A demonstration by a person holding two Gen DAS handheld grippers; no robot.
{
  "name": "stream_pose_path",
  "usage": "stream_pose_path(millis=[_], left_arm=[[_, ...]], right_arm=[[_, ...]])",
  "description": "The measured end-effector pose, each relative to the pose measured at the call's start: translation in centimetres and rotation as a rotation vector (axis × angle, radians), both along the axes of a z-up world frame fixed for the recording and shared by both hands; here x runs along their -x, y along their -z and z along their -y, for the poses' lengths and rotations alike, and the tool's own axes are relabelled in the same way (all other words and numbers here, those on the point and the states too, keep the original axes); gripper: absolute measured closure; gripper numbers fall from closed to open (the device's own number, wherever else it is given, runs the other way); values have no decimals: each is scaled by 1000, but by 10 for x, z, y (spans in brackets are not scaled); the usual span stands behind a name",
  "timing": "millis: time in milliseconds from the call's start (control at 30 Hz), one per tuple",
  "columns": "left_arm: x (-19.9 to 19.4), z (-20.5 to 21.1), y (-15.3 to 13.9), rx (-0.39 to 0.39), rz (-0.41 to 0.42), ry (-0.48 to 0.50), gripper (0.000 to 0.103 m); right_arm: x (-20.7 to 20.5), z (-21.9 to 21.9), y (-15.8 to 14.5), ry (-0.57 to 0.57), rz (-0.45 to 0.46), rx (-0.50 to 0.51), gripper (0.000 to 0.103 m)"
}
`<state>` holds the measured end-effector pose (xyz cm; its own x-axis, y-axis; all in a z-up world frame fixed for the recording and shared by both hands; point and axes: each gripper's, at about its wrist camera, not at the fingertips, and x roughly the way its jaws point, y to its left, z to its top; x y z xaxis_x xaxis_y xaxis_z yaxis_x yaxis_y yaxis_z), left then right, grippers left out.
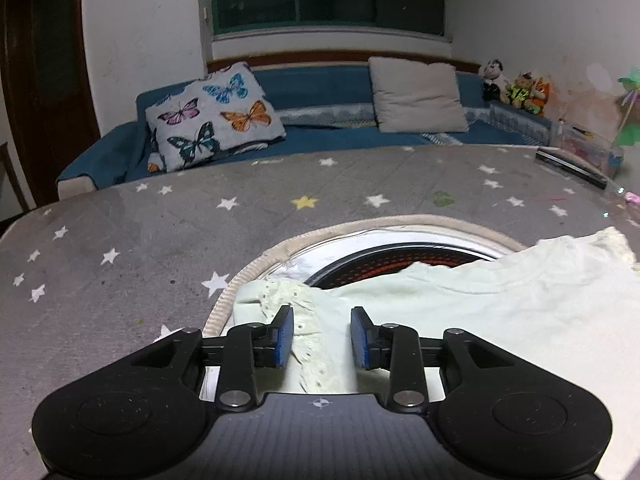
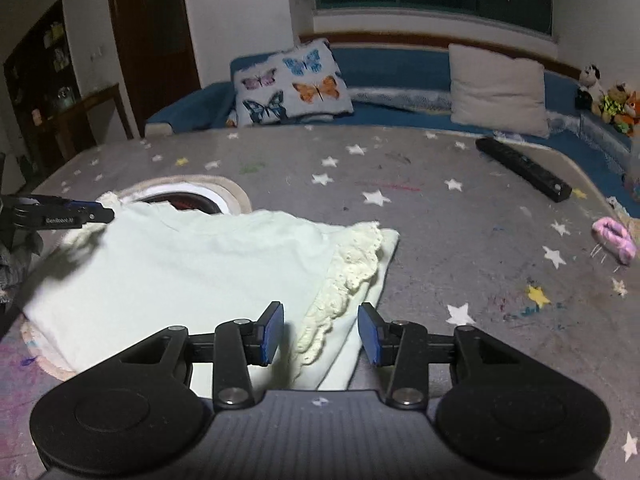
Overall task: Fold clothes
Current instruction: 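Open both grippers and release the folded hem onto the shirt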
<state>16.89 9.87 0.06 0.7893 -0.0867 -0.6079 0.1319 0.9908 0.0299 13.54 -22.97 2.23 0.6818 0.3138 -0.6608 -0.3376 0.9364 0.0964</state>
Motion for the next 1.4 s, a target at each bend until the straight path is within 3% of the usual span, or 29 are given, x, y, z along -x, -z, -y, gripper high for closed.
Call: stream_pose_path(millis=[233, 467, 667, 967, 1233, 1400], left_arm=[[45, 6, -6, 3, 5, 33, 69], [90, -7, 1, -7, -4, -19, 69], [110, -25, 8, 39, -19, -84, 69], [129, -34, 11, 73, -25, -87, 69], [134, -32, 10, 94, -34, -65, 88], [137, -30, 9, 116, -43, -65, 92]], right_arm=[[4, -27, 5, -92, 4, -28, 62], [14, -18, 11, -49, -14, -1, 62], [37, -28, 3, -111, 4, -11, 61], [52, -23, 12, -59, -13, -5, 61], [58, -6, 14, 39, -22, -35, 58], [62, 4, 20, 76, -49, -77, 60]])
